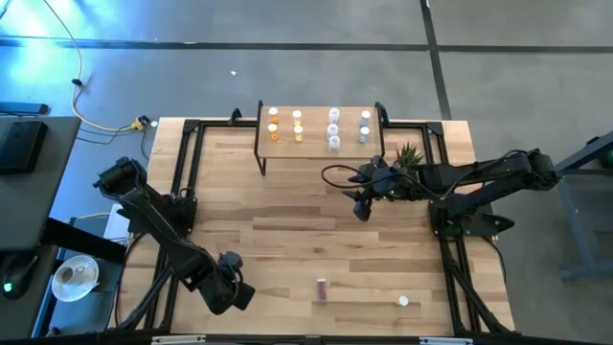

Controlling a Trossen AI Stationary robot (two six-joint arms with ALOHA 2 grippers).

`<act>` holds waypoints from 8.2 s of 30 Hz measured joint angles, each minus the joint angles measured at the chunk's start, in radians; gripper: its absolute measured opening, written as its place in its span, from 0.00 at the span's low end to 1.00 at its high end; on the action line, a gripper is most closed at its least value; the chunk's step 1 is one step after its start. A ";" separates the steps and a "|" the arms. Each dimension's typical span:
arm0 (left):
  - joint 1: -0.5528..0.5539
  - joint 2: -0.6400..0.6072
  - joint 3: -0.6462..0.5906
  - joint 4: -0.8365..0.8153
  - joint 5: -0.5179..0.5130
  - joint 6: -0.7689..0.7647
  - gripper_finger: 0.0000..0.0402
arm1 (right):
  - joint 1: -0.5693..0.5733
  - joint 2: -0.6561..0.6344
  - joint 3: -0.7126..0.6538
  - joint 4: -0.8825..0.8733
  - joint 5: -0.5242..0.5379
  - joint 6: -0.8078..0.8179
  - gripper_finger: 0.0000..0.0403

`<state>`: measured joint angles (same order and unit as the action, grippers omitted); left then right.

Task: Pick and place medicine bottles onto shelf by color
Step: Put the orange pill bottle on the shelf aligned with the other orange pill bottles

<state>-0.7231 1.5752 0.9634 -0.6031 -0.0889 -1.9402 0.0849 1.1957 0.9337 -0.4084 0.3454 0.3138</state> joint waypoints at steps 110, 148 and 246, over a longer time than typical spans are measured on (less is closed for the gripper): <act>1.022 -0.152 0.000 0.712 0.082 2.048 0.24 | -0.295 0.038 0.031 0.969 -0.623 -0.576 0.47; 0.976 -0.152 0.000 0.678 -0.011 1.943 0.24 | -0.346 0.235 0.198 0.386 -0.623 -0.394 0.47; 0.830 -0.603 -0.491 0.427 -0.372 1.610 0.50 | -0.418 0.777 0.847 0.102 -0.580 -0.504 0.27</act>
<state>0.1074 0.9718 0.4721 -0.1765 -0.4605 -0.3298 -0.3328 1.9731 1.7805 -0.3068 -0.2348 -0.1907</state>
